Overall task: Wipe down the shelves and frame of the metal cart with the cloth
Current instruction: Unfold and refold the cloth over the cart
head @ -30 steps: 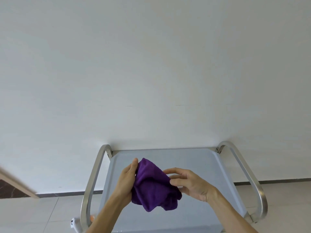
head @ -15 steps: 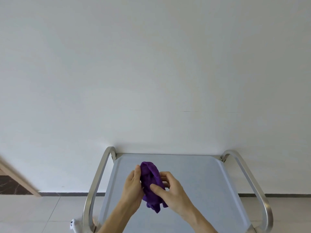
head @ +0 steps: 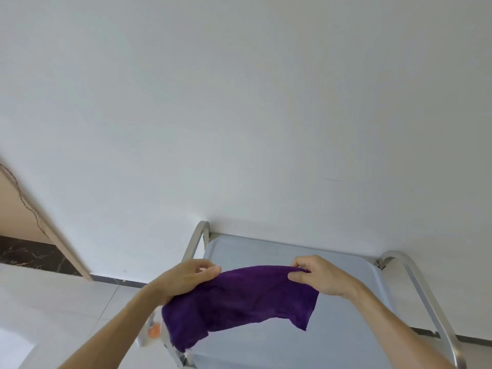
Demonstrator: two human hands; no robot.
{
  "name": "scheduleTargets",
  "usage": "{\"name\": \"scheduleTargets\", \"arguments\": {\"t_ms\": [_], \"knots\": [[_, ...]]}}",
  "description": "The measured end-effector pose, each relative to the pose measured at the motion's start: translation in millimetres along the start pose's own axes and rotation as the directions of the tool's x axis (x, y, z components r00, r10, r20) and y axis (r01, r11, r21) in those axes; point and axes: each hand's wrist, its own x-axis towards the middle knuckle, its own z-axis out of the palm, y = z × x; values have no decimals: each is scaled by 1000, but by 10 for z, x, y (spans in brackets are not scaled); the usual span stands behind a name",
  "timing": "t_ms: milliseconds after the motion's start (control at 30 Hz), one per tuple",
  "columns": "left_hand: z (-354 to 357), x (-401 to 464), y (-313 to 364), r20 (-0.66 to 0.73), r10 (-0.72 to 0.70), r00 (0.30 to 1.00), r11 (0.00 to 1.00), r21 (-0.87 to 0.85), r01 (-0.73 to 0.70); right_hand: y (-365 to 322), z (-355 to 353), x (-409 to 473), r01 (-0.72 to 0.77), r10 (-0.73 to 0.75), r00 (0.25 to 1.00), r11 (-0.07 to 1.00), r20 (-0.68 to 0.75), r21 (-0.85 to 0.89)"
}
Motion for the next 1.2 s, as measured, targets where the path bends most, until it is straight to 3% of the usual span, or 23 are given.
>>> {"name": "scheduleTargets", "arguments": {"t_ms": [67,300,467,600,767,900,1033,1200], "knots": [[-237,-78,-50,53,-22,998,988,151,13,-71,-46,80,-6,12,996,998,85,-69],[-833,-139,-153,114,-50,992,945,327,10,-371,69,508,23,30,973,974,228,-227],[-1443,12,-70,-20,43,999,809,588,-23,-702,106,884,83,-33,987,943,157,-322],[-1953,169,169,-136,227,964,736,672,-79,-1063,49,1211,121,-127,992,934,6,-337],[-2322,329,240,-306,475,825,710,688,-153,-1429,9,1552,120,-189,963,938,-191,-326],[-2216,424,-176,-324,508,798,712,679,-177,-1292,290,1711,69,-154,953,949,-262,-308],[-1688,435,-969,-413,391,823,849,507,-149,-720,958,1716,-66,-2,973,956,-232,-287],[-901,298,-1760,-453,104,886,975,223,-1,-77,1812,1491,-161,149,987,952,-66,-261]]}}
